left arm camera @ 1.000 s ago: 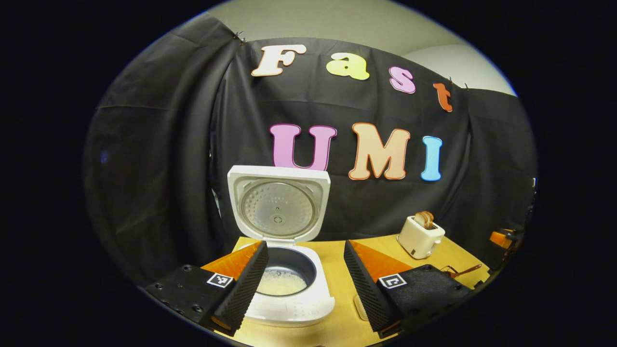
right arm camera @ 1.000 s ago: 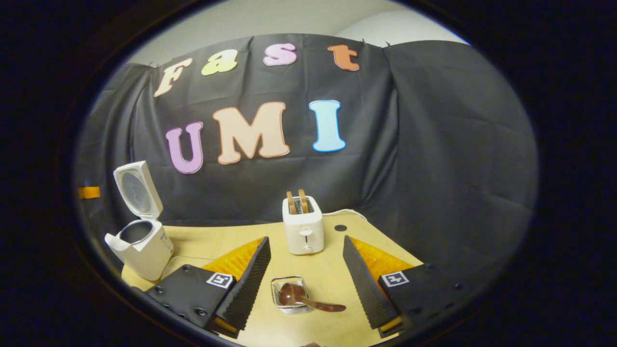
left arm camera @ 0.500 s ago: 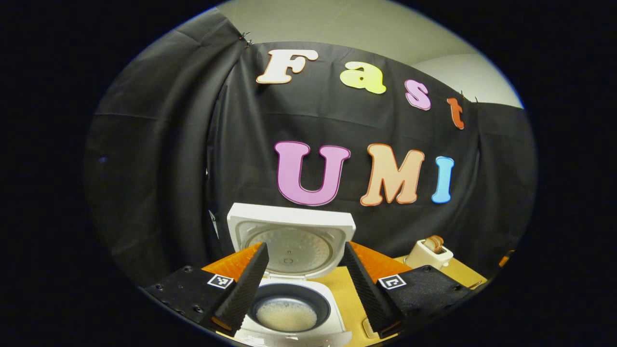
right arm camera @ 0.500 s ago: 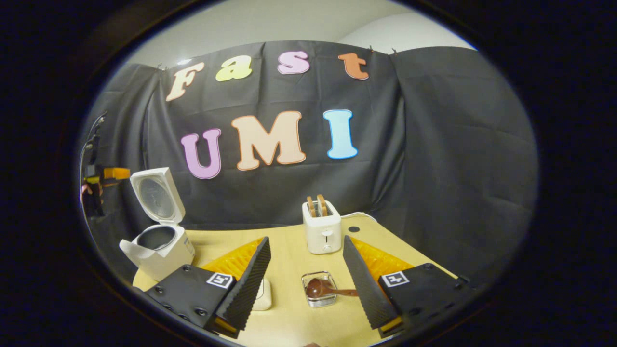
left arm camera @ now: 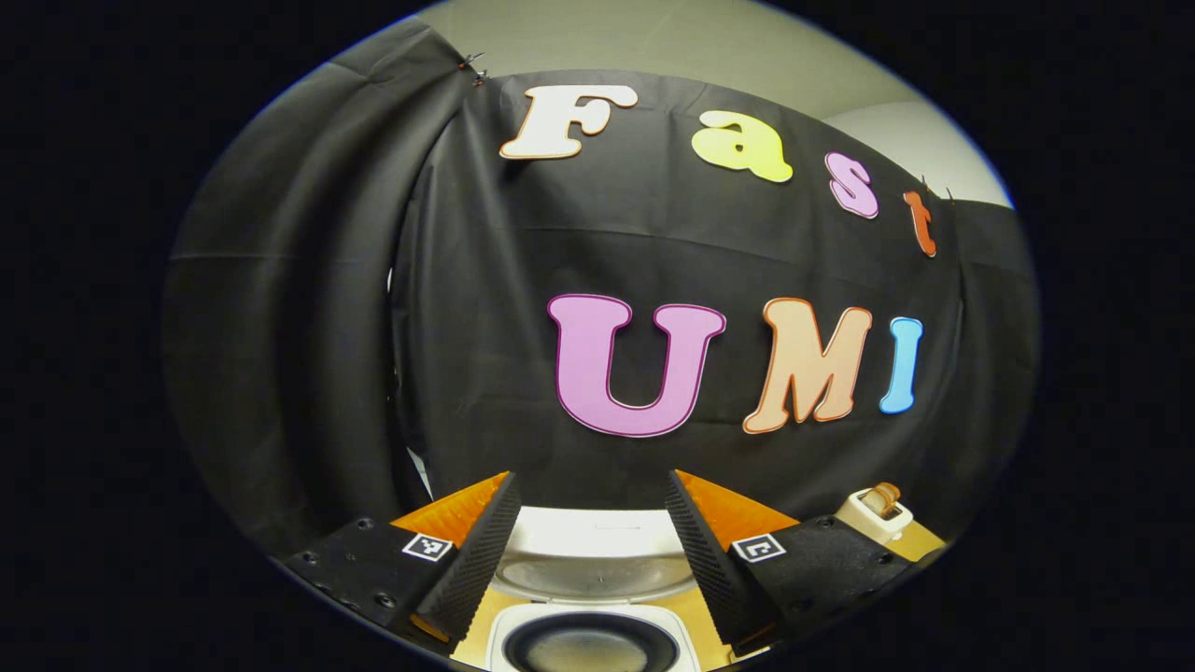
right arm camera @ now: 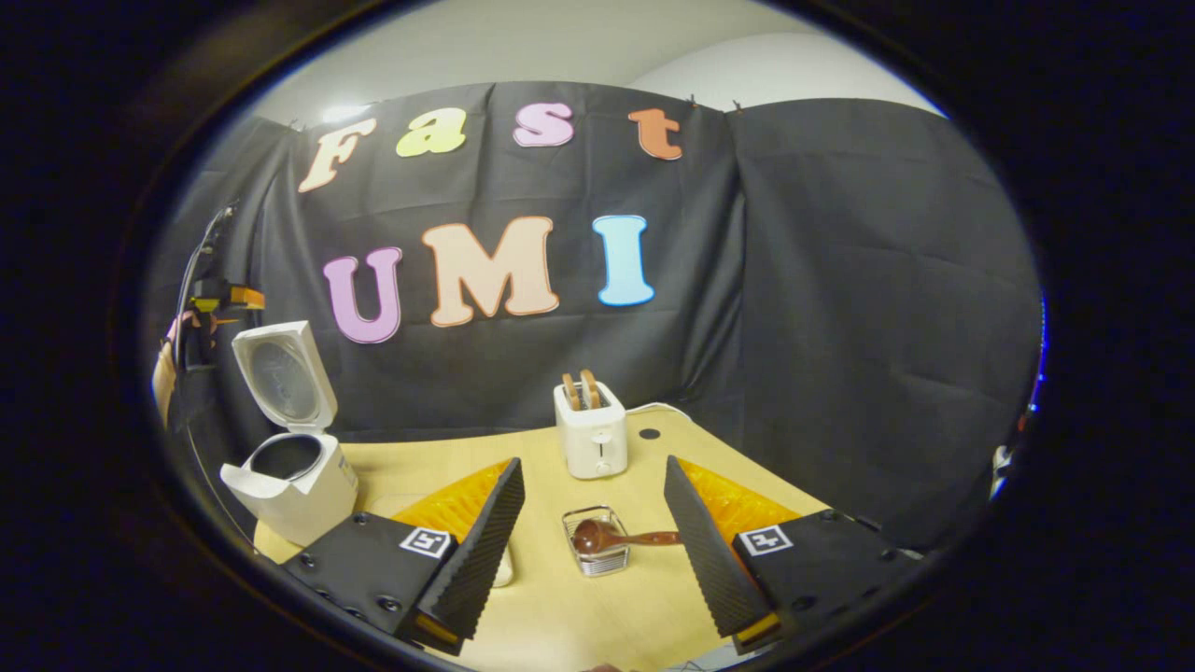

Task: Close the left gripper, press the button to open the rice cooker; take a wooden spoon from the chopstick holder with the right hand, scoop a spoonful of rice and pour it into the rice cooker, then put the wooden spoon back into the chopstick holder.

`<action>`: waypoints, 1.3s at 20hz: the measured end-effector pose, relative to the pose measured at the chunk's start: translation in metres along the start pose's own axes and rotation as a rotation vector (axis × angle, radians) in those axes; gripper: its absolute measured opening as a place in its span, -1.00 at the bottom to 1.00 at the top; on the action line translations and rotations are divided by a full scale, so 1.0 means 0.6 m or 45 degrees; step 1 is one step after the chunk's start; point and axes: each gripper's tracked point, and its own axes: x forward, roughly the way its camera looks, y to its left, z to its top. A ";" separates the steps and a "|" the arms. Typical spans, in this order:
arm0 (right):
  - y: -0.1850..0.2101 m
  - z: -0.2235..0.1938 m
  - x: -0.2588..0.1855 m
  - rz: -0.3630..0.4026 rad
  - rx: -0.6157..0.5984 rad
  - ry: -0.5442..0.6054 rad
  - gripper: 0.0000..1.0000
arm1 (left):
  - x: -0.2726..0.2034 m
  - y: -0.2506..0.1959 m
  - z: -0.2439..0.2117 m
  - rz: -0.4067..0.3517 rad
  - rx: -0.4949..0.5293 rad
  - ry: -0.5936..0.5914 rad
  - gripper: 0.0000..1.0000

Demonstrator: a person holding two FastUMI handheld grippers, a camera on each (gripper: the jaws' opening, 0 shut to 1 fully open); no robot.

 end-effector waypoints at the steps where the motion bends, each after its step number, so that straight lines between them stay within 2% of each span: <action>1: -0.002 0.000 -0.005 -0.013 -0.001 0.000 0.89 | 0.015 0.000 -0.002 -0.004 0.023 0.014 0.84; 6: -0.008 -0.009 -0.019 -0.055 0.022 0.007 0.93 | 0.074 -0.015 -0.034 -0.031 0.063 0.097 0.82; 11: -0.007 -0.008 -0.024 -0.063 0.026 0.005 0.93 | 0.095 -0.001 -0.062 0.006 0.104 0.154 0.82; 13: -0.008 -0.004 -0.021 -0.059 0.029 0.001 0.92 | 0.093 -0.002 -0.062 0.005 0.097 0.158 0.75; 21: 0.003 0.000 -0.018 -0.005 0.033 0.002 0.91 | 0.042 -0.009 -0.068 -0.008 0.092 0.037 0.77; 26: 0.006 0.003 -0.017 0.023 0.022 -0.004 0.90 | -0.014 -0.014 -0.090 -0.013 0.090 0.053 0.77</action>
